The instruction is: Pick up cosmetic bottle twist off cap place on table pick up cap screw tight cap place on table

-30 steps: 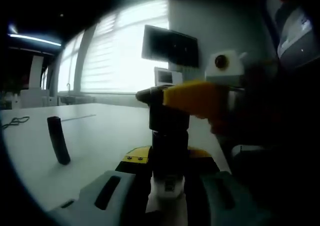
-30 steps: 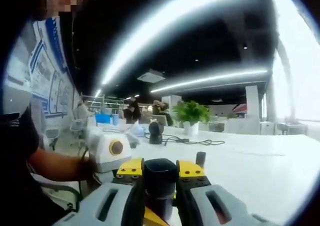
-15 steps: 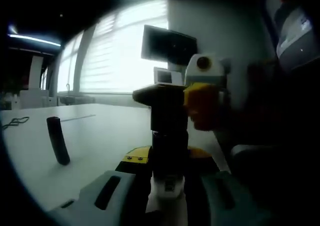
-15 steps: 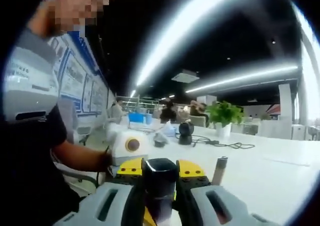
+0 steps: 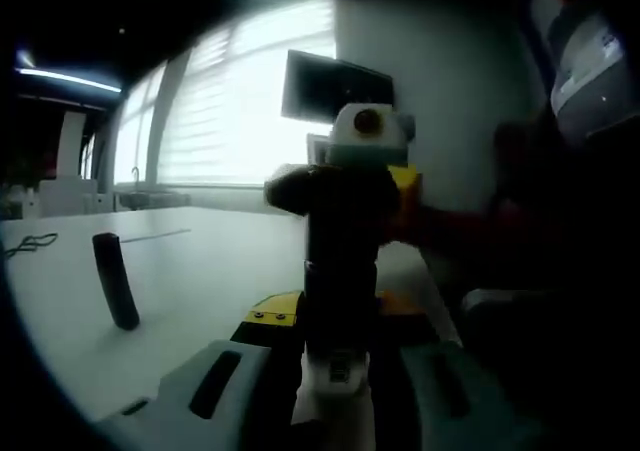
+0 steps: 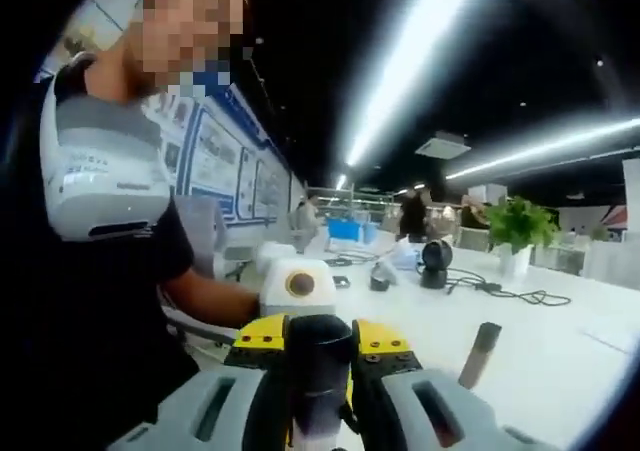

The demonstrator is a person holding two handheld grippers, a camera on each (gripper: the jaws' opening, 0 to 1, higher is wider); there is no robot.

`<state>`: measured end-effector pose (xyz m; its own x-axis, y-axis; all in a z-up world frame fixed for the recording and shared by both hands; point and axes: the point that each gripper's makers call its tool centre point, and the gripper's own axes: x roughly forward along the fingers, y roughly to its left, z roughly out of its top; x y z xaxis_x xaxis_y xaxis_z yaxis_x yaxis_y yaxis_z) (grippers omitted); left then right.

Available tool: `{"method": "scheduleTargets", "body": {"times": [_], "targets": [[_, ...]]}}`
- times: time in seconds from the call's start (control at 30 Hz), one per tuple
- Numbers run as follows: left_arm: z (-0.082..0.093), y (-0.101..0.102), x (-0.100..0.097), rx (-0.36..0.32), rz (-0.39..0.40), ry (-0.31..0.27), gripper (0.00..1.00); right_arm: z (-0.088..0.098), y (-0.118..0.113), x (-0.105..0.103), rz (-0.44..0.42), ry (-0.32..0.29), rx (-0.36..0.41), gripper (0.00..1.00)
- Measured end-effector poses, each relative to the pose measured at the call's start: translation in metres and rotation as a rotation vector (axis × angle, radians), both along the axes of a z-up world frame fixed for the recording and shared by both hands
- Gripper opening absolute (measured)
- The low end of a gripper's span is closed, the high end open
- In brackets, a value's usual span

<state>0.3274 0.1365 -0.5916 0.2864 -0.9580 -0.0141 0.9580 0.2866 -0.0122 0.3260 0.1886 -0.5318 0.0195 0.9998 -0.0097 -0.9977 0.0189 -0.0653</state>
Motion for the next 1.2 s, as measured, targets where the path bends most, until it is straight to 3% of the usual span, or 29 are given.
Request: {"method": "scheduleTargets", "body": {"times": [0.3, 0.53, 0.93, 1.1, 1.2], "targets": [[0.0001, 0.0, -0.0001, -0.001, -0.001, 0.002, 0.15, -0.0006, 0.0003, 0.0002, 0.159, 0.039, -0.005, 0.16], [0.0001, -0.0002, -0.0008, -0.001, -0.005, 0.001, 0.15, -0.0005, -0.0009, -0.0008, 0.24, 0.027, 0.003, 0.16], [0.0001, -0.0003, -0.0007, 0.0, -0.005, 0.0, 0.15, -0.0003, -0.0003, -0.0038, 0.236, 0.016, 0.015, 0.16], [0.0, 0.0002, 0.0005, -0.002, 0.0, 0.006, 0.15, -0.0003, 0.0004, -0.004, 0.193, 0.016, 0.016, 0.18], [-0.0001, -0.0001, -0.0003, 0.0, 0.0, 0.003, 0.15, 0.0022, -0.003, 0.0044, 0.135, 0.088, 0.027, 0.27]]}}
